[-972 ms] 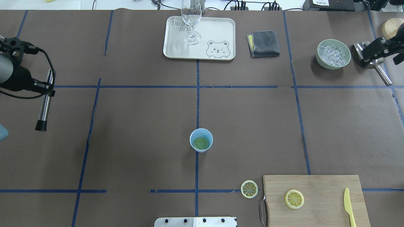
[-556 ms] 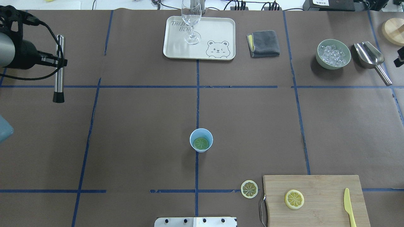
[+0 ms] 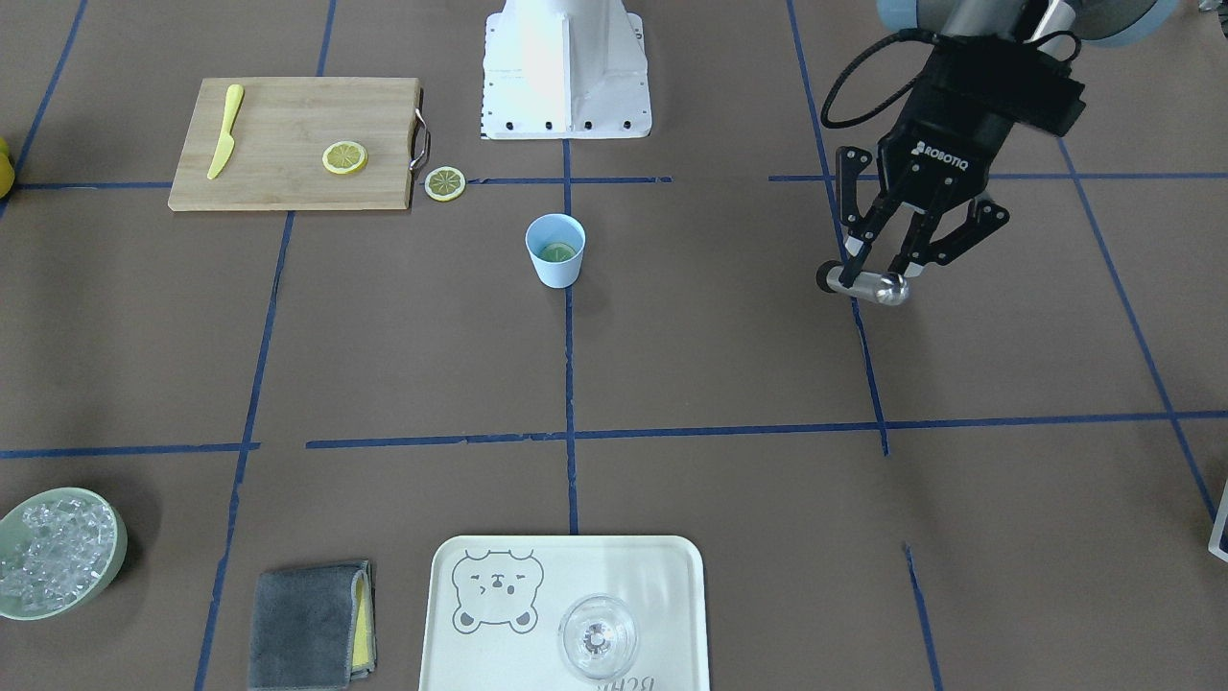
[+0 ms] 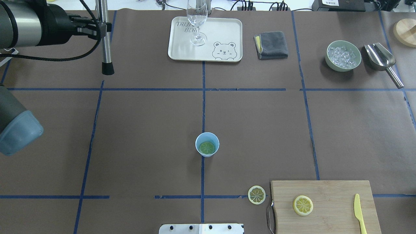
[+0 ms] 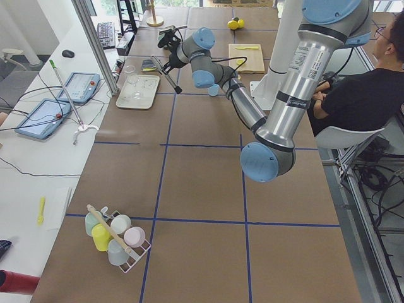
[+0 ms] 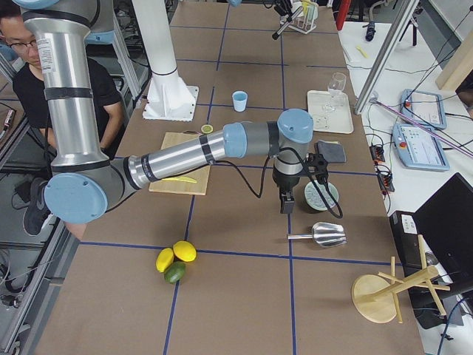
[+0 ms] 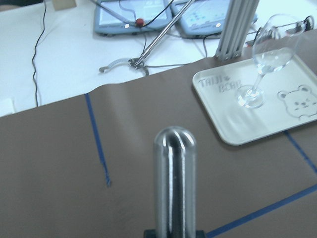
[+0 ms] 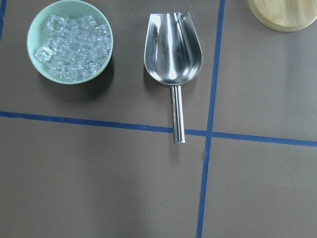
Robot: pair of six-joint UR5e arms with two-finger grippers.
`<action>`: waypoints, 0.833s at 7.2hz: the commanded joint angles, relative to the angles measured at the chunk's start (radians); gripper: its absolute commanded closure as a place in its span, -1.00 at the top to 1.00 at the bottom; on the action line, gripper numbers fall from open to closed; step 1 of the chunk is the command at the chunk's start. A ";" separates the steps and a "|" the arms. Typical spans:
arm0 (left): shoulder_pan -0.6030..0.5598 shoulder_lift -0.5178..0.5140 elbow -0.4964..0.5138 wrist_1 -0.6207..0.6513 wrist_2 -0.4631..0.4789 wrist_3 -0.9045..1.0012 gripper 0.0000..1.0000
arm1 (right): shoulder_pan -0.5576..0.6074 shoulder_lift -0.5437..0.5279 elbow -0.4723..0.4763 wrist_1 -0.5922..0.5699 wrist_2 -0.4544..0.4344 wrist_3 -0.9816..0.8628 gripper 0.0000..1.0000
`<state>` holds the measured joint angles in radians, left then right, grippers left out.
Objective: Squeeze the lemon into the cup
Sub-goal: 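Carry the muddler with the left gripper over the blue cup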
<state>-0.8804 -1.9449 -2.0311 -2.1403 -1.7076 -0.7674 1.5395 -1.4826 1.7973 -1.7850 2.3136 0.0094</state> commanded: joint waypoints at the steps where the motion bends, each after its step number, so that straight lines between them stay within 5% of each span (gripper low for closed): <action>1: 0.183 -0.006 -0.004 -0.180 0.282 -0.093 -1.00 | 0.024 -0.050 -0.052 0.062 0.013 -0.026 1.00; 3: 0.414 -0.006 0.003 -0.214 0.629 -0.102 -1.00 | 0.078 -0.079 -0.070 0.062 0.013 -0.099 1.00; 5: 0.550 -0.066 0.087 -0.214 0.798 -0.099 -1.00 | 0.100 -0.099 -0.098 0.074 0.013 -0.118 1.00; 6: 0.631 -0.103 0.133 -0.214 0.889 -0.098 -1.00 | 0.100 -0.152 -0.105 0.173 0.013 -0.111 1.00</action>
<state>-0.3438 -2.0043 -1.9558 -2.3538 -0.9318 -0.8670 1.6360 -1.5894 1.7045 -1.6879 2.3270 -0.1023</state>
